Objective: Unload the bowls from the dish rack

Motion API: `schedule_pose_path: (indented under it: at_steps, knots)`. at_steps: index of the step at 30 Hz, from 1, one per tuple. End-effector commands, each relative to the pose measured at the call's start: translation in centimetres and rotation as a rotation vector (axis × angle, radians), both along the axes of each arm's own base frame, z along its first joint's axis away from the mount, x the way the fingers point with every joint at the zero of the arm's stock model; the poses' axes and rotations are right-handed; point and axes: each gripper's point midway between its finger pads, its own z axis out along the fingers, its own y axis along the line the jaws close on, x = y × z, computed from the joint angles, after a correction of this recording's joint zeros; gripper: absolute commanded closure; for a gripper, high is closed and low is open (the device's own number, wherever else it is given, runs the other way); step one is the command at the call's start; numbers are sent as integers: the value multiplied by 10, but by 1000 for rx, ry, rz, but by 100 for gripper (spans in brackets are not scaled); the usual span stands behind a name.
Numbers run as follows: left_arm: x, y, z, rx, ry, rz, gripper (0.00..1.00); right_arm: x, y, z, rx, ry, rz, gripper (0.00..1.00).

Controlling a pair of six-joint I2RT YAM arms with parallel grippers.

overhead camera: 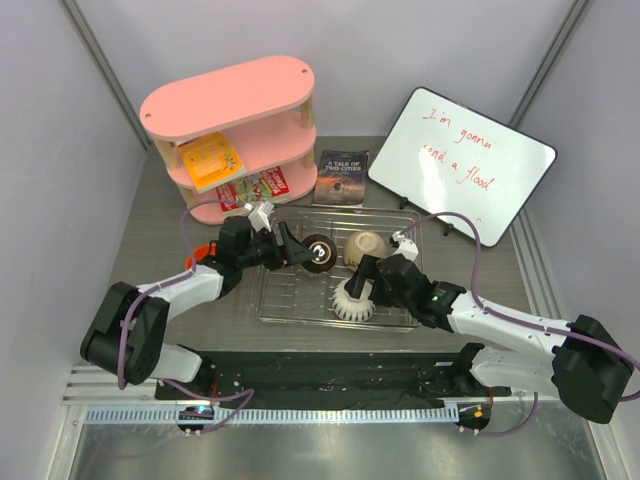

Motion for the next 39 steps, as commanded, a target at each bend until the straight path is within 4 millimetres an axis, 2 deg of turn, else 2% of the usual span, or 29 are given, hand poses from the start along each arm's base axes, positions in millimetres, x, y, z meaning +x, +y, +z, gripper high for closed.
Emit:
schedule_pose_path:
  at_steps: [1, 7, 10, 11, 14, 39]
  knots:
    - [-3, 3, 8, 7, -21, -5, 40, -1, 1, -5, 2, 10, -1, 0]
    - [-1, 2, 18, 3, -33, -5, 55, 0, 1, -5, 2, 9, -2, 0]
    - [1, 3, 23, 21, -38, -9, 70, 1, 1, -2, 7, 4, -4, 0]
    - [0, 4, 22, 37, -33, -11, 81, 1, 2, -2, 8, 5, -5, 0]
    - [2, 6, 26, 64, -31, -9, 100, 2, 3, 0, 10, 1, -3, 0]
    - [9, 27, 63, 219, -60, 45, 100, 3, 4, 5, 19, -7, -2, 0]
